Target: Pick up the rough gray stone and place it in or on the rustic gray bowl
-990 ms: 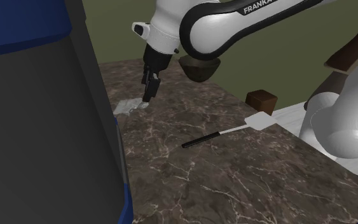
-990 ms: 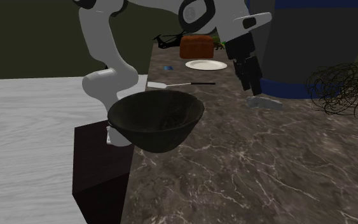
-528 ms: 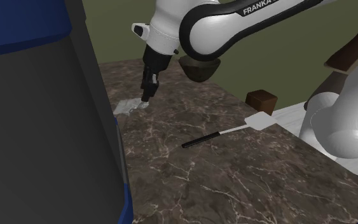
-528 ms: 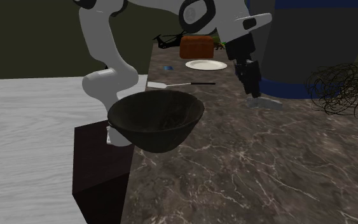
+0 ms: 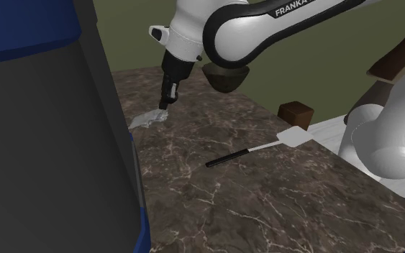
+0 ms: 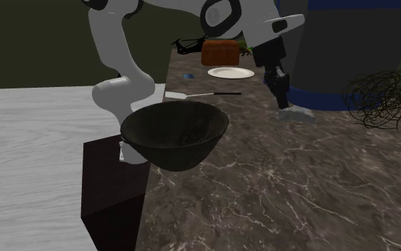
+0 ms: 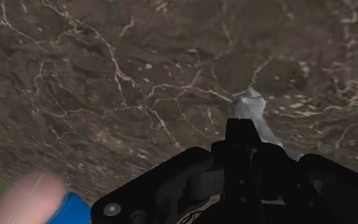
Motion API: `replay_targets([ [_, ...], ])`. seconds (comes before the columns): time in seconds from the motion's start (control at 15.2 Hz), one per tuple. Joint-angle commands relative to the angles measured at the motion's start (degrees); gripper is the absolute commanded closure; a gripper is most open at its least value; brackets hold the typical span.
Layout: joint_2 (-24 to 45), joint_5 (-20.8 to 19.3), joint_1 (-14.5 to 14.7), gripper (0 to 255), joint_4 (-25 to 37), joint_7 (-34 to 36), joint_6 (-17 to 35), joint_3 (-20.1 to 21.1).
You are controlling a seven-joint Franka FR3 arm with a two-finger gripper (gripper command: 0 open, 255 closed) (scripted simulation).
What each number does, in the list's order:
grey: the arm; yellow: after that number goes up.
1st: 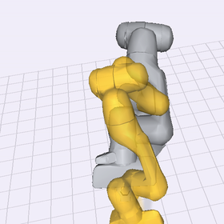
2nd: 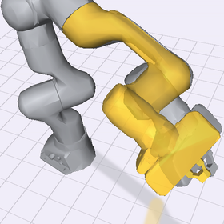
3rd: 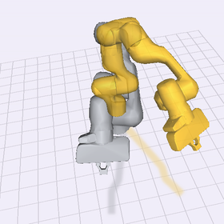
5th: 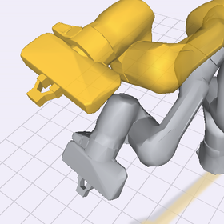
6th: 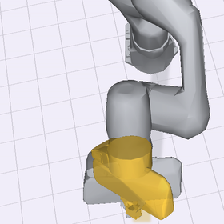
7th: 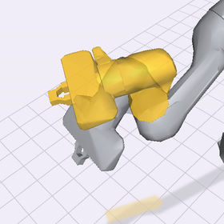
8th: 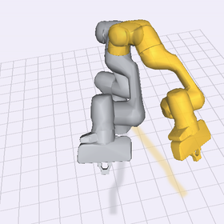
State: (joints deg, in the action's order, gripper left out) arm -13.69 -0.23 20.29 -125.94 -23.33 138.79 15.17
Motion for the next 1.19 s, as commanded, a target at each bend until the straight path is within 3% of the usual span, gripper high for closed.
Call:
replay_targets([
  [0.0, 0.0, 0.0, 0.0, 255, 0.0, 0.0, 0.0, 0.0],
  [0.07, 0.0, 0.0, 0.0, 0, 0.0, 0.0, 0.0, 0.0],
  [0.2, 9.1, 3.5, 2.1, 0, 13.8, -11.0, -14.0, -1.8],
  [0.33, 19.6, 4.4, 3.1, 0, 29.5, -18.9, -28.8, -1.5],
  [0.79, 20.9, 4.1, 3.1, 0, 25.8, -18.7, -23.8, -1.0],
  [1.12, 21.0, 4.1, 3.1, 0, 25.5, -18.7, -23.4, -0.9],
])
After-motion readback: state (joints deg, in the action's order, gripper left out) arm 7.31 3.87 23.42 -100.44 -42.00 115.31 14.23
